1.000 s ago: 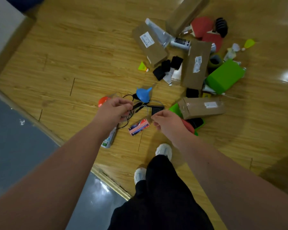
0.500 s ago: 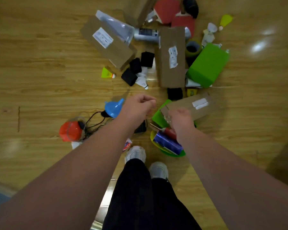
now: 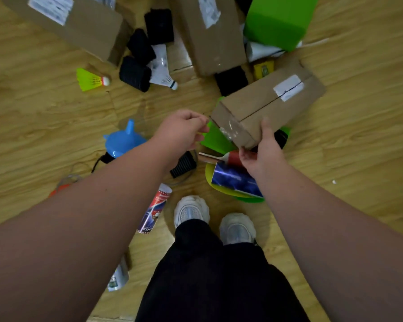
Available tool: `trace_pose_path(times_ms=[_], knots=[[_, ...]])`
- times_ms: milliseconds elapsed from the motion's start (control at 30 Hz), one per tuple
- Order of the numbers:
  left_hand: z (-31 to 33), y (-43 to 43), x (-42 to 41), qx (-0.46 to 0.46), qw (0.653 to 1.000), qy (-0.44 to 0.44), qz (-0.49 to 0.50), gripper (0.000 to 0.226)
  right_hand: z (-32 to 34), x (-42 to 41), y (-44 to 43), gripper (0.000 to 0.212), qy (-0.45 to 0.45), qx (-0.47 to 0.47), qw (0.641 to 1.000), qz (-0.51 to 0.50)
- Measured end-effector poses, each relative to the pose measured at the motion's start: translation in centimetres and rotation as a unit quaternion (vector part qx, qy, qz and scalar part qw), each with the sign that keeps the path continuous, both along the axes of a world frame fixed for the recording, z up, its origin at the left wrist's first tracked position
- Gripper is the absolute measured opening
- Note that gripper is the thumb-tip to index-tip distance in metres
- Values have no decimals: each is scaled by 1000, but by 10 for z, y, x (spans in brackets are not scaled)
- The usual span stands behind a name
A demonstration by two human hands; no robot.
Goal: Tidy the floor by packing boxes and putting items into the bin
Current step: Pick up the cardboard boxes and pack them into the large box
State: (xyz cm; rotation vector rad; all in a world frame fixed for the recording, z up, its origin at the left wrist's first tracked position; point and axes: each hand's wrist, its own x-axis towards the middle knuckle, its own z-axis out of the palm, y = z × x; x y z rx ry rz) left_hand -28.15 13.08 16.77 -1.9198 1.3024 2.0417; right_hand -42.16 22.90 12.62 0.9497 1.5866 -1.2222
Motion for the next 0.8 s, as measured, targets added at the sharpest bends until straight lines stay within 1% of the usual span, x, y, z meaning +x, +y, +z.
trace_pose_path(times_ms=[100, 167, 200, 267, 333, 433, 500, 600, 700, 800], knots=[[25, -3, -3, 4, 1000, -9, 23, 12, 34, 1, -2, 56, -25, -23, 999, 20], [50, -7, -5, -19, 999, -26, 36, 8, 66, 4, 0, 57, -36, -6, 998, 53], [62, -11, -6, -34, 998, -36, 33, 11, 82, 7, 2, 60, -40, 4, 996, 74], [93, -21, -9, -47, 997, -44, 29, 26, 120, 10, 3, 63, -37, 9, 990, 135], [126, -34, -13, -32, 998, -45, 30, 47, 154, 11, 1, 59, -20, -4, 982, 187], [176, -55, -11, 44, 998, -29, 40, 77, 204, 9, -11, 50, -5, -43, 968, 249], [213, -69, -1, 118, 992, -20, 34, 86, 236, 7, -22, 48, -18, -82, 955, 285], [247, -85, 16, 185, 982, -27, 31, 82, 264, 4, -39, 47, -48, -121, 937, 324], [261, -96, 29, 203, 976, -20, 69, 70, 275, 3, -66, 69, -69, -141, 906, 394], [254, -104, 30, 188, 971, -45, 139, 50, 265, -1, -92, 89, -90, -139, 879, 447]])
